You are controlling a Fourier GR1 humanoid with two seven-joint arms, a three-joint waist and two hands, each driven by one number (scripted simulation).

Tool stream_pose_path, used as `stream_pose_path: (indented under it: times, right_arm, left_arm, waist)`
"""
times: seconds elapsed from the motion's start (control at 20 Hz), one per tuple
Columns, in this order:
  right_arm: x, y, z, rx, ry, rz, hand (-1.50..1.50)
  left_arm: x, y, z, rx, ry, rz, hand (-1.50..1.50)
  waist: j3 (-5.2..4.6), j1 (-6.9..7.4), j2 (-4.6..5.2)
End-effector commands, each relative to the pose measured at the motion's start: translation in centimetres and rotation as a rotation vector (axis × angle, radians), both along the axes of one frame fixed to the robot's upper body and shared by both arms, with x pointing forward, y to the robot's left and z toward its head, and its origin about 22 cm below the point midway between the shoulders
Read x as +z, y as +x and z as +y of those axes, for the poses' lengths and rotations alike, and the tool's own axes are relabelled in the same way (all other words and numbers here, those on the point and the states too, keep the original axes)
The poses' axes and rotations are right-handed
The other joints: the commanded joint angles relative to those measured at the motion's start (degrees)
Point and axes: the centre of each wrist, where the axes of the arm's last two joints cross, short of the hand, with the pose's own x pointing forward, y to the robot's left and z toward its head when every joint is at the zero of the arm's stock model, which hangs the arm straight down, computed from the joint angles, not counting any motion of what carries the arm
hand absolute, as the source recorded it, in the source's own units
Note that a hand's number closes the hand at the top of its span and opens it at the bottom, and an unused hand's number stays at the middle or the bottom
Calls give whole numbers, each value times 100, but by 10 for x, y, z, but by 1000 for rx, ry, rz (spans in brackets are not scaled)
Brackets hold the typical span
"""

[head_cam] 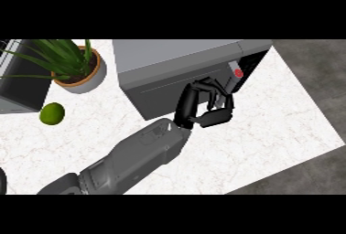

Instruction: Pick up the milk, place it into the microwave and close the microwave

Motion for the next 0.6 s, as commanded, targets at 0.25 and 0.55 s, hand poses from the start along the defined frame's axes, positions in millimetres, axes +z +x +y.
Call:
stream_pose_path:
  times: [0.25, 0.55]
  right_arm:
    - [8, -10, -9, -28, -8, 1, -150]
    - [10, -16, -11, -44, -11, 15, -150]
  left_arm:
    - [-32, 17, 34, 242, 37, 201, 150]
    - [-32, 18, 35, 226, 29, 213, -150]
  waist:
    - [-27, 283, 4]
    - [-28, 379, -2]
